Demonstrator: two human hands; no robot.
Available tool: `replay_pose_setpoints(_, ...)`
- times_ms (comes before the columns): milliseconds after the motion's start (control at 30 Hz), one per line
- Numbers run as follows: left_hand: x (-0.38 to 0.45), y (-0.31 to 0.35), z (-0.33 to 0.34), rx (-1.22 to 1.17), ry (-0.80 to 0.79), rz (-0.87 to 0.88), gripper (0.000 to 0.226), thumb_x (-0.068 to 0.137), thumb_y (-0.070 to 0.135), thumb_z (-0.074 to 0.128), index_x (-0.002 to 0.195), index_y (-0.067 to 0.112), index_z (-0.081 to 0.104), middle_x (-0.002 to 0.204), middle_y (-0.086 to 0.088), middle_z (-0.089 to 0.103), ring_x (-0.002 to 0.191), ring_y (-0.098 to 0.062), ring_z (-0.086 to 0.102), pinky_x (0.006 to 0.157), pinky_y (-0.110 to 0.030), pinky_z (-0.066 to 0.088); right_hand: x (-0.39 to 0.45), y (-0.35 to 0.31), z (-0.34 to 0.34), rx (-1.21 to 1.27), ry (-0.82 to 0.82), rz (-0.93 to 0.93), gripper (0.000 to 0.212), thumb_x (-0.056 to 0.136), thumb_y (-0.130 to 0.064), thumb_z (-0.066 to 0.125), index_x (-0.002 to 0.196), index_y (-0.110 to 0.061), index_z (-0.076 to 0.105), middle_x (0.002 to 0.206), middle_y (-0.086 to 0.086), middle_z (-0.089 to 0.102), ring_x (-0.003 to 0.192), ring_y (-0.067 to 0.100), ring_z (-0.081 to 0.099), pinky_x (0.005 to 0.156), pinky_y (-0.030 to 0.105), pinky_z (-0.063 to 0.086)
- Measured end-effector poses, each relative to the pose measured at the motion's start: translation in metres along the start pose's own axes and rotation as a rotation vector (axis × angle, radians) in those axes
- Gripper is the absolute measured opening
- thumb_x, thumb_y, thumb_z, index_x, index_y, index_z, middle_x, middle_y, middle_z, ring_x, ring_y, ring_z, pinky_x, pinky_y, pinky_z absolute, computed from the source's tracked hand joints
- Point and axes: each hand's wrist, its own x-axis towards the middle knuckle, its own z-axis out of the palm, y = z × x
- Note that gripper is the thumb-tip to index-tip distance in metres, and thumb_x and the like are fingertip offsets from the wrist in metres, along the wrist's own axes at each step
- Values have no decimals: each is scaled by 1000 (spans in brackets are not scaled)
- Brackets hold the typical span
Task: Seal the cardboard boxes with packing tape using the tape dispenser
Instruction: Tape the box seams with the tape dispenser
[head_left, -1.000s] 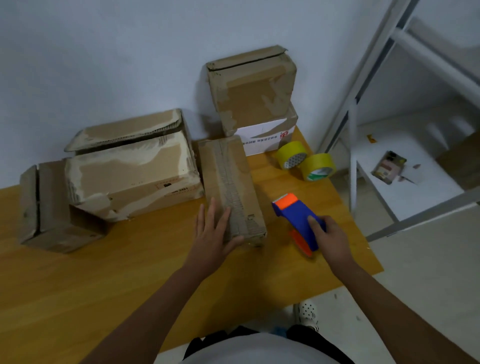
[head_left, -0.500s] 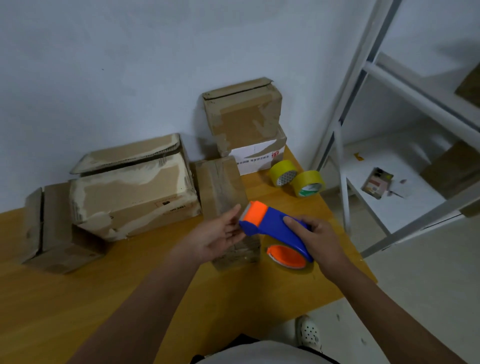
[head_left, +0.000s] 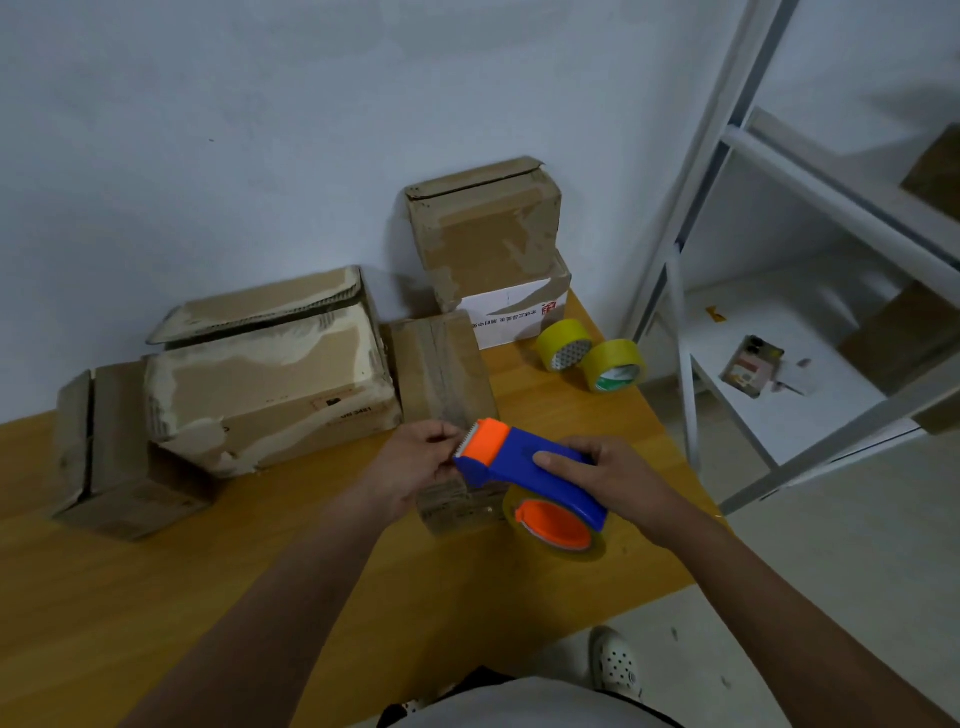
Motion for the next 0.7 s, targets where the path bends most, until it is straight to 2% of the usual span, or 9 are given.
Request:
replay_pose_setpoints(100, -3, -2, -1, 117, 32, 77, 20, 100, 8, 54, 84, 12, 66, 80, -1, 66, 68, -4, 61, 60, -14, 49, 1, -2, -1, -44, -84, 15, 32, 82, -54, 65, 94, -27, 75, 81, -4, 74, 70, 9, 68, 62, 19, 50)
replay_pose_setpoints(233, -7, -2, -5, 148, 102, 160, 20, 99, 9, 56, 80, 12, 65, 73, 1, 63, 59, 1, 57, 53, -11, 44, 5, -8, 0, -69, -134, 8, 34, 82, -55, 65, 100, -28, 74, 87, -2, 74, 77, 14, 70, 62, 17, 53)
replay_pose_setpoints(367, -8, -9, -14, 137, 149, 205, 22, 97, 8, 58, 77, 13, 66, 74, -1, 65, 67, -7, 58, 63, -20, 49, 17, -15, -1, -173, -171, -2, 30, 82, -54, 67, 103, -33, 72, 89, -7, 74, 74, 9, 69, 59, 15, 52)
replay_pose_setpoints(467, -10, -22, -46, 90, 307, 211, 23, 96, 7, 58, 75, 13, 64, 67, 6, 60, 63, -2, 55, 68, -22, 49, 18, -14, -13, -235, -209, 5, 31, 78, -56, 67, 103, -38, 70, 88, -15, 74, 75, 3, 69, 58, 13, 50)
replay_pose_setpoints(533, -13, -34, -77, 82, 404, 188, 23, 97, 11, 58, 75, 10, 62, 68, 3, 58, 67, -8, 55, 72, -26, 48, 17, -10, -27, -337, -222, 6, 29, 77, -58, 65, 99, -40, 69, 83, -16, 73, 73, 1, 67, 56, 11, 47)
replay_pose_setpoints(600, -18, -47, -91, 61, 400, 167, 20, 97, 14, 59, 81, 4, 63, 73, -2, 60, 70, -12, 57, 76, -30, 50, 19, -4, -40, -395, -214, 27, 29, 80, -55, 65, 103, -38, 68, 85, -14, 72, 74, 2, 67, 60, 15, 48)
replay_pose_setpoints(700, -21, -64, -78, 18, 427, 146, 17, 97, 17, 60, 83, 7, 63, 74, -1, 62, 66, -4, 61, 73, -25, 51, 26, 3, -46, -424, -147, 35, 32, 81, -59, 62, 101, -36, 71, 86, -10, 72, 75, 6, 67, 65, 22, 49)
